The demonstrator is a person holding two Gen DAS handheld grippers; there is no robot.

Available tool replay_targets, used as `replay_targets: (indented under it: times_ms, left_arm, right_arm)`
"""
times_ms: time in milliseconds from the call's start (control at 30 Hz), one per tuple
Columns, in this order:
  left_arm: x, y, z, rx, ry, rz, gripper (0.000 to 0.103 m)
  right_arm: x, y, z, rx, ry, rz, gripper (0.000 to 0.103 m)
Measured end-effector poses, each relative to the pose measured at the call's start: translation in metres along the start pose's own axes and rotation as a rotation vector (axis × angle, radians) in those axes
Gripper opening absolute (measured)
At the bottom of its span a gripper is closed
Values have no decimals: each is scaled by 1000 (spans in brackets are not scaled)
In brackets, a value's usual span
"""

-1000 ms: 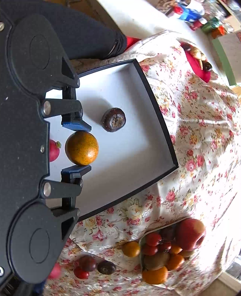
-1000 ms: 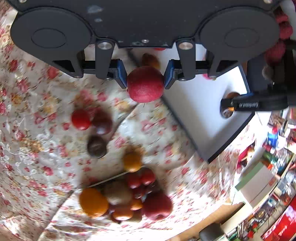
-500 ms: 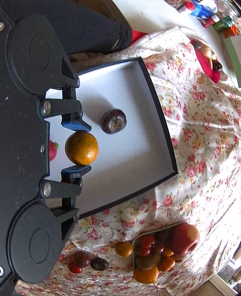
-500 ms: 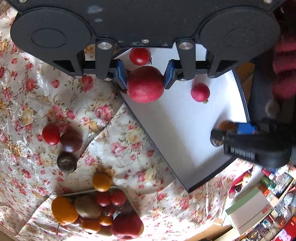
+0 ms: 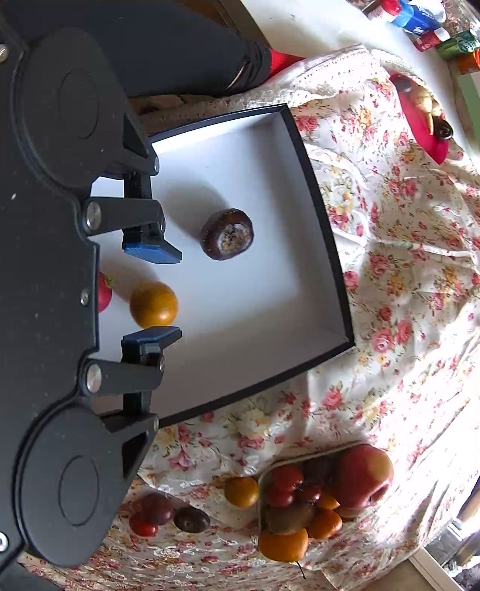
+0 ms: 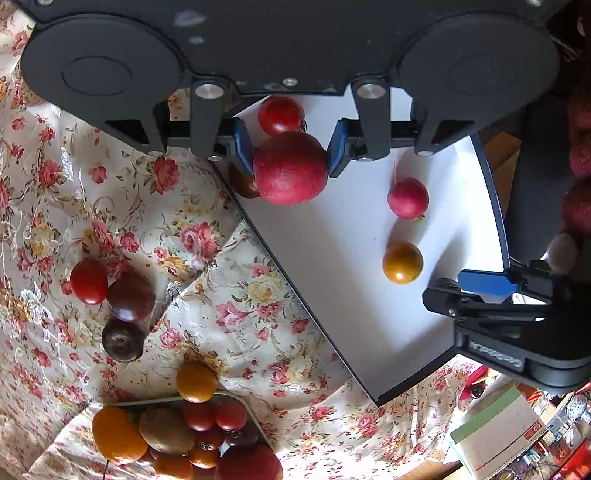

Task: Organize fruits
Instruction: 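Lower the tangerine into the box and open the left gripper while the right gripper carries the red fruit over, then lower the large red fruit into the box and open the right gripper, then grasp a red tomato with the right gripper while the left gripper grasps a dark red plum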

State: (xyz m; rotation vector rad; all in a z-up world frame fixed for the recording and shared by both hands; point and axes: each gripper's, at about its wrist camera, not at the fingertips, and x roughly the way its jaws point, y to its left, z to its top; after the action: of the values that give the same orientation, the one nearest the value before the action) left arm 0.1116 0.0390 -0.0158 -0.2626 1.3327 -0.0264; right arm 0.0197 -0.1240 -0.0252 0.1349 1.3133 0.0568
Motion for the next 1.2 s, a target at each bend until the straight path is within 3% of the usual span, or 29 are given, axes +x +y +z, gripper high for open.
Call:
replay_targets:
  times_ms: [400,700,833,1033,1200]
  left_arm:
    - [3,-1,-5,17,35,8,45]
    - [5,-2,-6,30,53,22,45]
    - [4,-2,-7,34,52,21,45]
    - [4,-5,-11,55,52,25,45]
    - [4,-9,-13,79,46,36,45]
  right_arm:
    - [-11,13,-5,-49,-26,8,45]
    - [-9,11,-6,-43,8,-6,45]
    - [-12,8,-5,-32,19,-21,51]
    - [-27,-2,-2,-37,-53,-125,58]
    - [-48,-30,6,47,-108,-148,60]
